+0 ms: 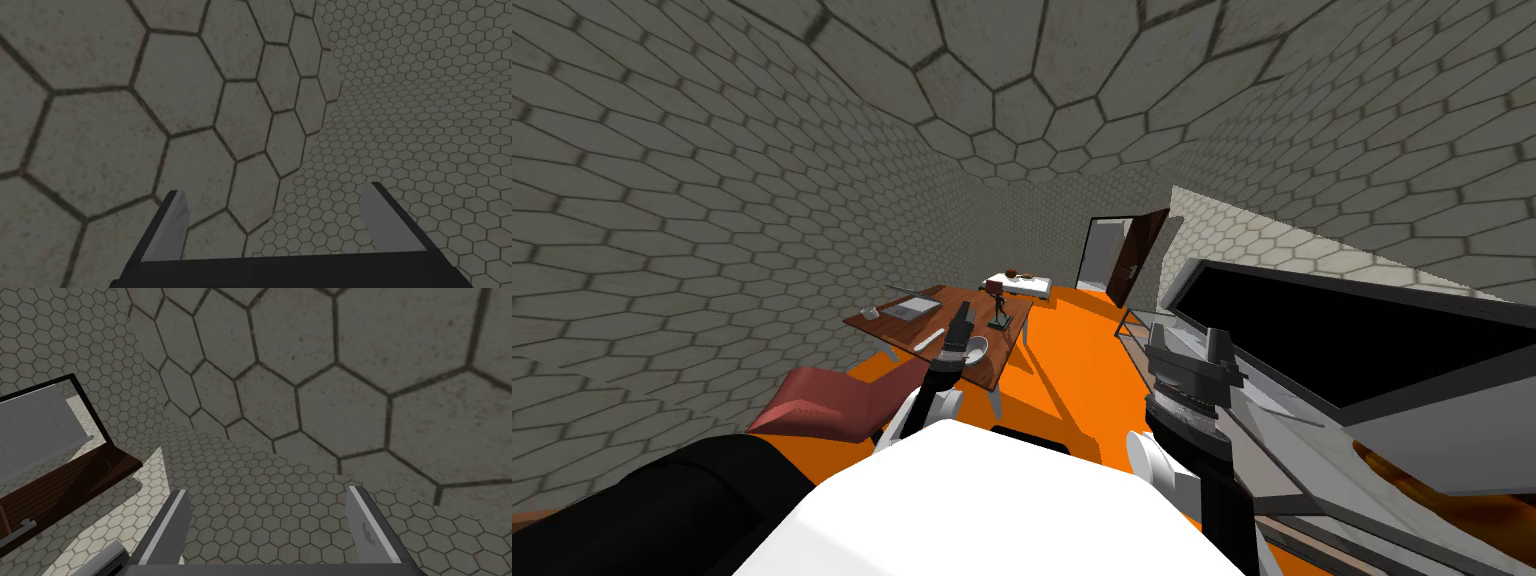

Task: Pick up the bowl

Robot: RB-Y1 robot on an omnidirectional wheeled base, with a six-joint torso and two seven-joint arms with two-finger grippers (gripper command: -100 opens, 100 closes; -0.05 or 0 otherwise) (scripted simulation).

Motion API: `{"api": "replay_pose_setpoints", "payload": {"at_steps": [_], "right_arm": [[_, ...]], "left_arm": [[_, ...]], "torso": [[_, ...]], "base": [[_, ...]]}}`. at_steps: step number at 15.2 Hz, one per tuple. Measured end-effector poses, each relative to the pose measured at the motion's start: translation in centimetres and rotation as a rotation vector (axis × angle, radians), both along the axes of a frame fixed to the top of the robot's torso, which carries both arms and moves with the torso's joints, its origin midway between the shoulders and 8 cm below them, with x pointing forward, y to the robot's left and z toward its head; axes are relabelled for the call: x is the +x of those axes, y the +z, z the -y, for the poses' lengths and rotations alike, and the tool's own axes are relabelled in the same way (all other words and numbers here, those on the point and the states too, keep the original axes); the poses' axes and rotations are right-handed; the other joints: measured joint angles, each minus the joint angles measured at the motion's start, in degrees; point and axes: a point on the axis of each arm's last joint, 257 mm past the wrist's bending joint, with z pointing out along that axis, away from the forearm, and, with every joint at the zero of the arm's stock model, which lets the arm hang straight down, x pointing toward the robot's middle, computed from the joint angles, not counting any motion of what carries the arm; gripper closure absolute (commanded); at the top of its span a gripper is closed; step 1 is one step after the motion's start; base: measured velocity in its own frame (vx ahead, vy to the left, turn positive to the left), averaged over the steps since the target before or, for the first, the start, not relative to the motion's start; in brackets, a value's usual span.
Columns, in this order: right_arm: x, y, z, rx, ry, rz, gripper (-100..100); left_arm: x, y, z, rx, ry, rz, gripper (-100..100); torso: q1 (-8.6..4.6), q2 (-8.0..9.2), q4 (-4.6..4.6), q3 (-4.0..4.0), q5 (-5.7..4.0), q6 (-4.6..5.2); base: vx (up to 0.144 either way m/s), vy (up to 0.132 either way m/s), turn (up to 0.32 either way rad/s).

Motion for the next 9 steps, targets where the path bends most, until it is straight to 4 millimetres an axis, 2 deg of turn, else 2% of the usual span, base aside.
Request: {"api": "replay_pose_setpoints", "payload": {"at_steps": [4,9], "right_arm": [[0.0,0.0,0.0,0.0,0.0,0.0,0],[0.0,0.0,0.0,0.0,0.0,0.0,0]], "left_arm": [[1.5,-1.9,0.2,0.016,-0.035,-0.07,-100],[3.3,-4.7,0.0,0.001,-0.063,-0.173,-100]], "torso": [[0.14,0.56,0.11,0.31,0.03,0.01],[0.14,0.24,0.06,0.14,0.03,0.01]], "base": [[-0.135,0.028,-0.002],[-0.052,0.025,-0.018]]}}
